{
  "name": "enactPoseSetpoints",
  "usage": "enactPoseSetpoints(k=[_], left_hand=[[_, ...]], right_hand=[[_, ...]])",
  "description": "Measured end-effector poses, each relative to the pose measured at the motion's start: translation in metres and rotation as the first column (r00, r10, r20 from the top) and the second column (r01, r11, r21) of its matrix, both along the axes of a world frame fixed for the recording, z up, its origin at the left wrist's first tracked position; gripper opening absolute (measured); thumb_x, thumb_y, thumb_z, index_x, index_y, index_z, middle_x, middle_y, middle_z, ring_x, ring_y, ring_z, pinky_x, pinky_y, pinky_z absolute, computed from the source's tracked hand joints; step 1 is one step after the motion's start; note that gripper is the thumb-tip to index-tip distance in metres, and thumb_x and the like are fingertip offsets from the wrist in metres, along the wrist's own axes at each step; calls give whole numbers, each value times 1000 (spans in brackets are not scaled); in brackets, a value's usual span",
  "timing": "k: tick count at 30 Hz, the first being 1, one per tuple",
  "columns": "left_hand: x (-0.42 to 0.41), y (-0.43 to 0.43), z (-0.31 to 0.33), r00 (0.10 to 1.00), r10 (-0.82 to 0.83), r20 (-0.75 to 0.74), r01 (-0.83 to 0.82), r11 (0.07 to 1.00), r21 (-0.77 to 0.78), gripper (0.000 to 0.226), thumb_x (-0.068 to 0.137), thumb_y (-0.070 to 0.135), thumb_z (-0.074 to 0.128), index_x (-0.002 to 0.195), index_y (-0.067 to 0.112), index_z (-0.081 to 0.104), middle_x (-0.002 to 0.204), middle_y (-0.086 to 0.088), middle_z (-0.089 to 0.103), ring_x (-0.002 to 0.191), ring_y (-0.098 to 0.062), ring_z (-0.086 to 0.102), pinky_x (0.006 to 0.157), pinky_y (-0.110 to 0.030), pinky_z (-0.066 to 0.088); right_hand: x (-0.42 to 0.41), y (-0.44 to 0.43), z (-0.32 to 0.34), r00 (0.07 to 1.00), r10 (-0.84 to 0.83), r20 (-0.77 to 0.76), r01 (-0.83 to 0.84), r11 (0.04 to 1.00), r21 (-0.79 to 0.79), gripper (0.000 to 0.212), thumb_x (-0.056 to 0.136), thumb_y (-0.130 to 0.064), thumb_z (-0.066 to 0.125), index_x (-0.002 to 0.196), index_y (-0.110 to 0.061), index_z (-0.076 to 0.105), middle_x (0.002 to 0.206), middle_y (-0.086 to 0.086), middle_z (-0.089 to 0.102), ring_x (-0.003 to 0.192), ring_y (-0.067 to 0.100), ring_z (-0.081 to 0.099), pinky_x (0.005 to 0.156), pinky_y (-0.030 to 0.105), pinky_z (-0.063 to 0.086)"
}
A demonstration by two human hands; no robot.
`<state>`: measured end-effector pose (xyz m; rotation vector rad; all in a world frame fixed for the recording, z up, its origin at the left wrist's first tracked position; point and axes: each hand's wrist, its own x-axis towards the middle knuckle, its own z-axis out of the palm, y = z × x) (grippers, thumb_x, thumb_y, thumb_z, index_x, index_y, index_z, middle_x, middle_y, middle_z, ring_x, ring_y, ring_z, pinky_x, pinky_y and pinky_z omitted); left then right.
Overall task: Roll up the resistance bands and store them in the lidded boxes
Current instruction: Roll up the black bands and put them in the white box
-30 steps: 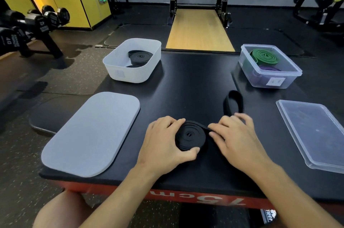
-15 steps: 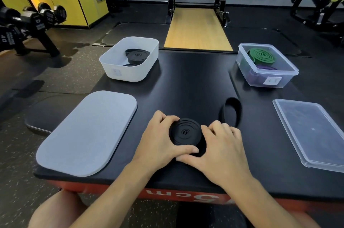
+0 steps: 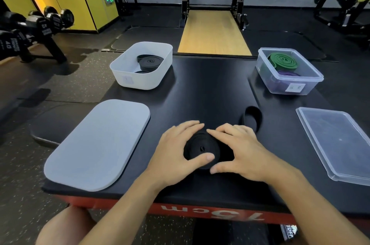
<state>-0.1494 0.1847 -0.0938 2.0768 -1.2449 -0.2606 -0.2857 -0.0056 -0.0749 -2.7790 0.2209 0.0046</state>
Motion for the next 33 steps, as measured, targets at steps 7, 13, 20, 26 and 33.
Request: enactPoseSetpoints(k=[7,13,20,26,33], left_hand=[[6,4,4,992,-122,-14,123,990,73,88,79,52,67,159,40,34,159,29,37,147,6,30,125,-33,25],[6,6,6,991,-136,-20,137,986,96,87,73,42,78,152,44,40,152,33,37,142,8,31,119,-20,27],[-1,5,1,994,-55,100,52,998,34,59,66,48,76,118,37,49,123,31,46,122,1,40,96,-12,36],[-5,3,-2,993,38,113,-35,999,-21,65,66,55,75,124,40,50,122,29,47,117,-2,43,93,-14,37],[-5,-2,-3,990,124,65,-123,992,-23,75,67,69,73,134,45,49,129,31,38,120,0,37,88,-17,39]], right_hand=[[2,-14,1,994,111,-13,-110,992,62,73,92,-55,68,156,-48,31,152,-41,30,143,-16,18,124,25,-11],[-5,-19,-1,995,-19,100,30,994,-101,65,90,-68,57,148,-41,47,132,-28,50,133,-5,39,124,31,-9],[-4,4,-14,958,-90,272,158,957,-243,23,100,-41,54,110,-31,73,93,-16,60,89,12,61,101,33,34],[-9,31,-9,976,-159,152,176,978,-112,41,94,-38,53,132,-27,62,101,-14,51,97,12,52,91,32,48],[-5,55,-1,971,-223,86,233,963,-135,112,66,-96,43,156,-29,36,124,-18,43,119,9,42,112,32,29]])
